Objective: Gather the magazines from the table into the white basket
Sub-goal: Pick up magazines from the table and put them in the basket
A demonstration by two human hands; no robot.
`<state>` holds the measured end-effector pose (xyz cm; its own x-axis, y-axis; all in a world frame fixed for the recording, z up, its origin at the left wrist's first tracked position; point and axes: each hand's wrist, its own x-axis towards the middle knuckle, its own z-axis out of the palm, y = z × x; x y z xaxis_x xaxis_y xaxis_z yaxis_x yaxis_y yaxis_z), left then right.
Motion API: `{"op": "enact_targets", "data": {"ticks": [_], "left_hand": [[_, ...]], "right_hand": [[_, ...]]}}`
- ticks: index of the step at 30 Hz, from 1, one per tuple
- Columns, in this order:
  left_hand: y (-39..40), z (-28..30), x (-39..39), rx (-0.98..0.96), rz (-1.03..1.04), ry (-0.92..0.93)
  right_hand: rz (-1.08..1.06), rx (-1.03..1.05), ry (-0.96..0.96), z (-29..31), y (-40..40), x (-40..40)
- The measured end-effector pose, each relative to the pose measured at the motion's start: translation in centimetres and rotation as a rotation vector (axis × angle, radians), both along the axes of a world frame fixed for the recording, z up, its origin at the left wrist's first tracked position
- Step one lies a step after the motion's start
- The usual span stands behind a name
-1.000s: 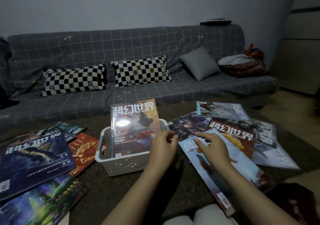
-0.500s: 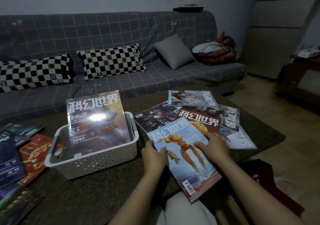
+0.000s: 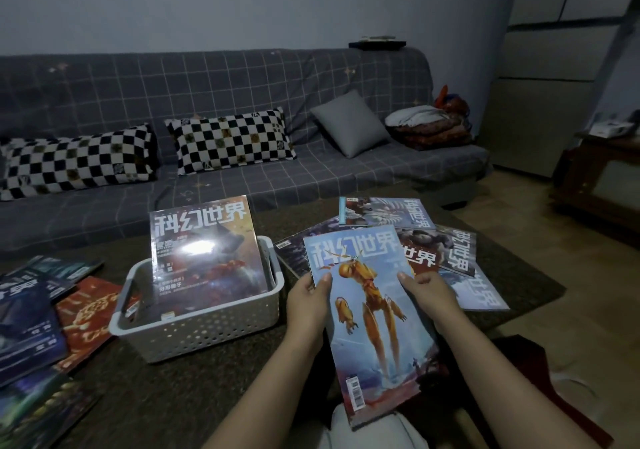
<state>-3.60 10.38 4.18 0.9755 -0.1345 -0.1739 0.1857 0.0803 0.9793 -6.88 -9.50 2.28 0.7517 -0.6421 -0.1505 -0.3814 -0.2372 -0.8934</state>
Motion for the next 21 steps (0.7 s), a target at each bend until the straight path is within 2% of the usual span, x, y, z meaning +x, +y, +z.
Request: {"op": "enact_targets", "data": {"ticks": [3,8,15,21], "left_hand": [[1.9,3.0,0.2,-0.043,-0.024,-0.035],[6.6,8.1,1.9,-0.121,0.021,-0.1],[14.3,12.7,6.5,-0.086,0.187,-0.175],[20.5,13.1,12.0,-0.098,0.352,-0.229]], "right_hand": [[0.073,0.144,-0.162,3.1,1.4,-0.2],[0.167,0.159,-0.344,8.5,5.5,1.8],[0.308,0.106,-0.401,13.3,13.6,8.1],[0.421,0.162,-0.479,14.2,20.1,14.3]]}}
